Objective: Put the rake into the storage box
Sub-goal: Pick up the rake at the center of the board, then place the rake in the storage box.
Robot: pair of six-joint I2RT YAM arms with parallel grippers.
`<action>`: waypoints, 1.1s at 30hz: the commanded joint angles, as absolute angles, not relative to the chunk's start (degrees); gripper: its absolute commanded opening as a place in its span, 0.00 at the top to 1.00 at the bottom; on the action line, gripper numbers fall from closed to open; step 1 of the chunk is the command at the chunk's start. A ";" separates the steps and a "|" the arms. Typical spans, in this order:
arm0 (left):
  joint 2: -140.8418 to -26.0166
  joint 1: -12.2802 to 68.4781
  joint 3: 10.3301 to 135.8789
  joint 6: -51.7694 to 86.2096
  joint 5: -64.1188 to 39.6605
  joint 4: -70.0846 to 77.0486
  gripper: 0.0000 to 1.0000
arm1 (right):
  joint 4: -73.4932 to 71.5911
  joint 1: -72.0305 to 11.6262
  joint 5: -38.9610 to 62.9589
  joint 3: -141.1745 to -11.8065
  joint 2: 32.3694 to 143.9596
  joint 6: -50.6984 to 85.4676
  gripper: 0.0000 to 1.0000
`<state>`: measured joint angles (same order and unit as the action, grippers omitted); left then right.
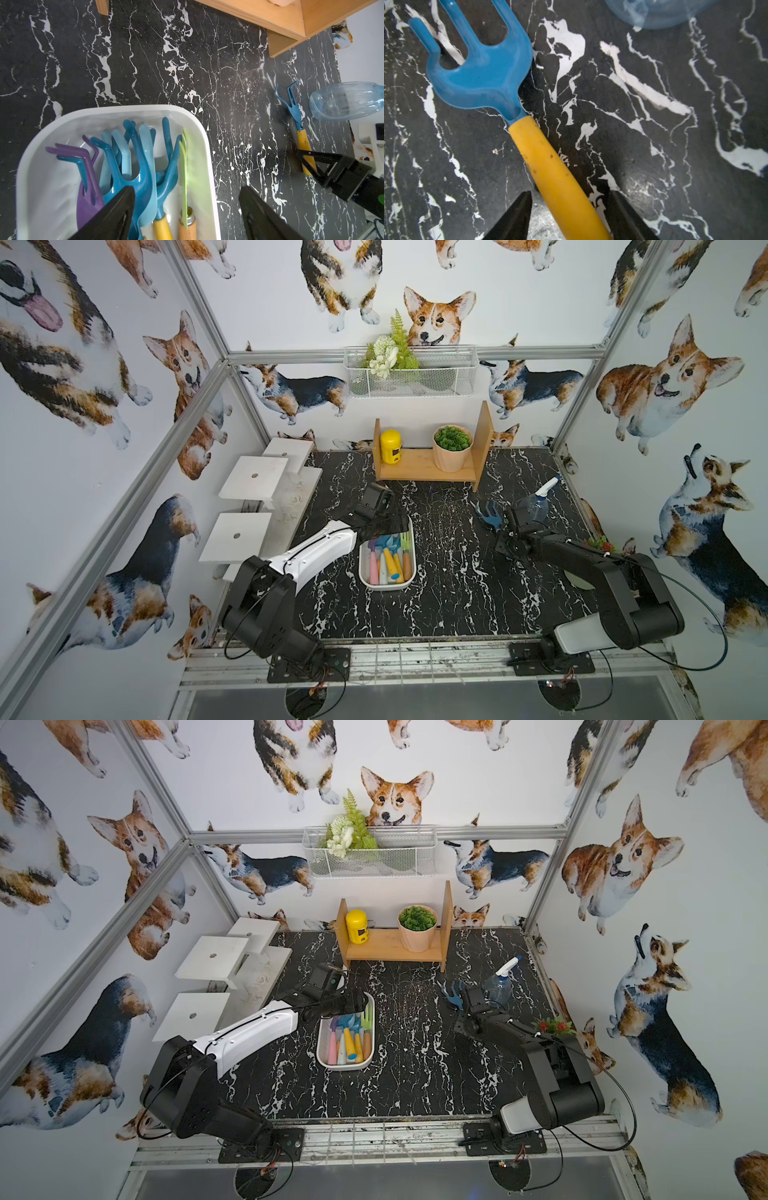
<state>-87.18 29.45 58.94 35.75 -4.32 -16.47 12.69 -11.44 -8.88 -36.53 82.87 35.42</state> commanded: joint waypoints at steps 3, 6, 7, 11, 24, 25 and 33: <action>-88.04 29.38 59.82 34.48 -5.83 -15.74 0.22 | 16.26 -18.01 -4.14 -34.50 84.07 38.36 0.61; -88.85 29.40 60.83 34.21 -6.93 -15.80 0.21 | 15.74 -19.92 -1.99 -33.76 84.31 39.71 0.79; -89.12 29.37 61.12 34.04 -7.30 -15.82 0.20 | 15.53 -20.17 -1.31 -33.62 84.11 40.13 0.85; -89.80 29.36 62.21 33.47 -10.14 -14.77 0.12 | 12.75 -22.30 4.25 -33.82 80.87 40.05 0.96; -92.98 30.57 63.35 32.11 -24.98 -5.75 0.09 | -1.22 -32.55 16.12 -38.23 75.50 40.99 0.94; -93.36 30.82 63.80 31.91 -25.45 -5.63 0.09 | -1.11 -33.17 15.63 -39.33 76.16 40.82 0.94; -94.69 31.28 64.25 32.10 -26.33 -4.95 0.13 | -2.78 -35.27 16.85 -46.20 80.61 40.40 0.93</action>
<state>-94.67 31.20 63.68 32.88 -25.34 -6.35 0.27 -34.52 15.59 -44.51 79.81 40.40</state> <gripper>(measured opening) 0.874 0.281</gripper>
